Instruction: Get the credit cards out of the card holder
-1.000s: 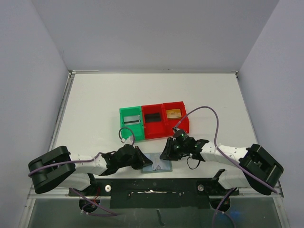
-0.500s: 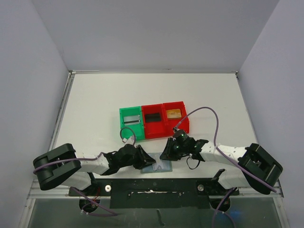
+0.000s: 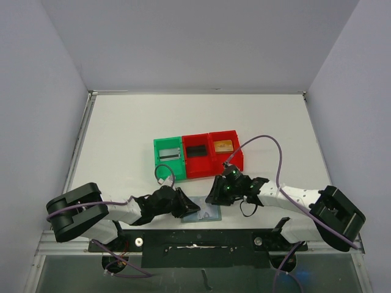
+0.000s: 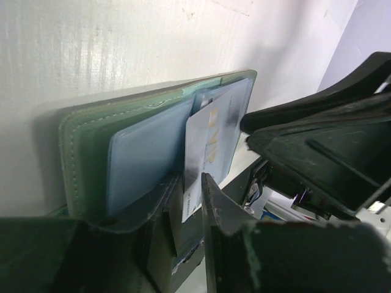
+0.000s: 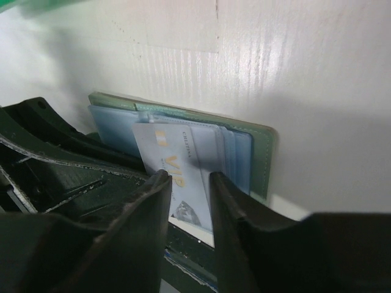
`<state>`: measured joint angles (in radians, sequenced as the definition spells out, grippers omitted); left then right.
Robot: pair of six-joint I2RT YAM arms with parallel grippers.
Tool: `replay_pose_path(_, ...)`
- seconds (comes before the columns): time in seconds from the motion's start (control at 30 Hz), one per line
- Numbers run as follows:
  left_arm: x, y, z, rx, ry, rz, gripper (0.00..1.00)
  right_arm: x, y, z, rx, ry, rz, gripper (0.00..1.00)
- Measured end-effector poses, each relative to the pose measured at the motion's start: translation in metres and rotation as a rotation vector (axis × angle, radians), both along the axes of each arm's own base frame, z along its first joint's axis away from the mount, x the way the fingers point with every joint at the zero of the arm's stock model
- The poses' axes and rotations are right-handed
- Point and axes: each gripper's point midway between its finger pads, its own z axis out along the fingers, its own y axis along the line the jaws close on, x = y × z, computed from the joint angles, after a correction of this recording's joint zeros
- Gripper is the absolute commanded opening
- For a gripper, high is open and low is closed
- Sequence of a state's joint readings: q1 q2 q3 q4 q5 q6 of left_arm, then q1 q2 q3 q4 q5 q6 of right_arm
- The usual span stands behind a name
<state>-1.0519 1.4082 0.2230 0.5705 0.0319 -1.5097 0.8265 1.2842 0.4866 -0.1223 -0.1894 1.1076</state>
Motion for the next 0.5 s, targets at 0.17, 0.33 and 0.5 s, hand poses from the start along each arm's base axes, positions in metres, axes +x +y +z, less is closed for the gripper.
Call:
replay_pose_path(0.17, 0.0, 0.0, 0.0, 0.002, 0.0, -0.001, 0.15, 0.026, -0.004, 0.027, -0.098, -0.083, -0.016, 0.5)
replay_pose_path(0.33, 0.0, 0.001, -0.002, 0.004, 0.003, -0.002, 0.15, 0.076, -0.01, 0.083, -0.186, -0.247, -0.085, 0.55)
replay_pose_path(0.5, 0.0, 0.001, -0.003, 0.006, 0.006, -0.001, 0.15, 0.116, -0.027, 0.103, -0.307, -0.319, -0.134, 0.55)
